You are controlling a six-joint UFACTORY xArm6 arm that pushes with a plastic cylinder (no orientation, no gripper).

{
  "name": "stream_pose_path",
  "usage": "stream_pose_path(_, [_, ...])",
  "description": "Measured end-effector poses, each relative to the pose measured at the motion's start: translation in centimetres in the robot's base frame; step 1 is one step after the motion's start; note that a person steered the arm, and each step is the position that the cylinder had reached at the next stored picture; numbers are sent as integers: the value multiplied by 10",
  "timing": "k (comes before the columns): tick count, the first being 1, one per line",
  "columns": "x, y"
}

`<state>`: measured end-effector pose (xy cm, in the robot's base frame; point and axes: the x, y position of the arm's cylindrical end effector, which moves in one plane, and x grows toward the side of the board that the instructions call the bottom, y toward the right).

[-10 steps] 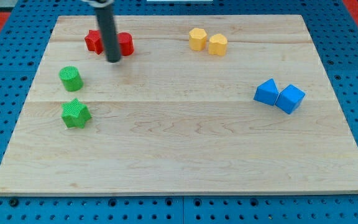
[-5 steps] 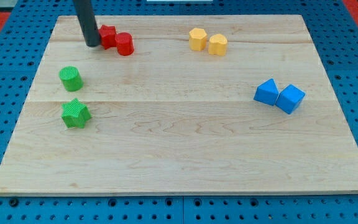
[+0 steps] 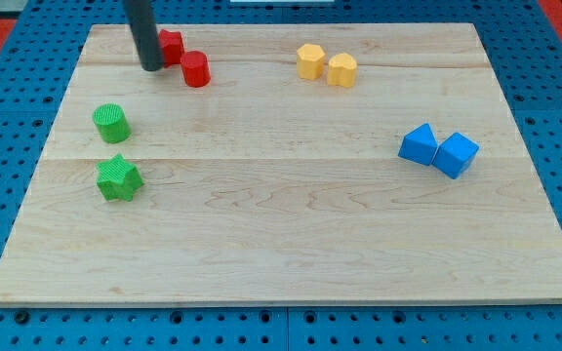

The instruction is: Push the red circle towards the center using red star

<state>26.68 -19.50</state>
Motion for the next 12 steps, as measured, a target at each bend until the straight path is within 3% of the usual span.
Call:
stream_pose_path(1, [-9, -33])
stream_pose_path(2, [-39, 2])
stream_pose_path(4, [-6, 16])
stream_pose_path(7, [-58, 34])
stream_pose_path(9, [26, 54])
stream_pose_path(10, [42, 95])
stream_pose_path(12, [25, 105])
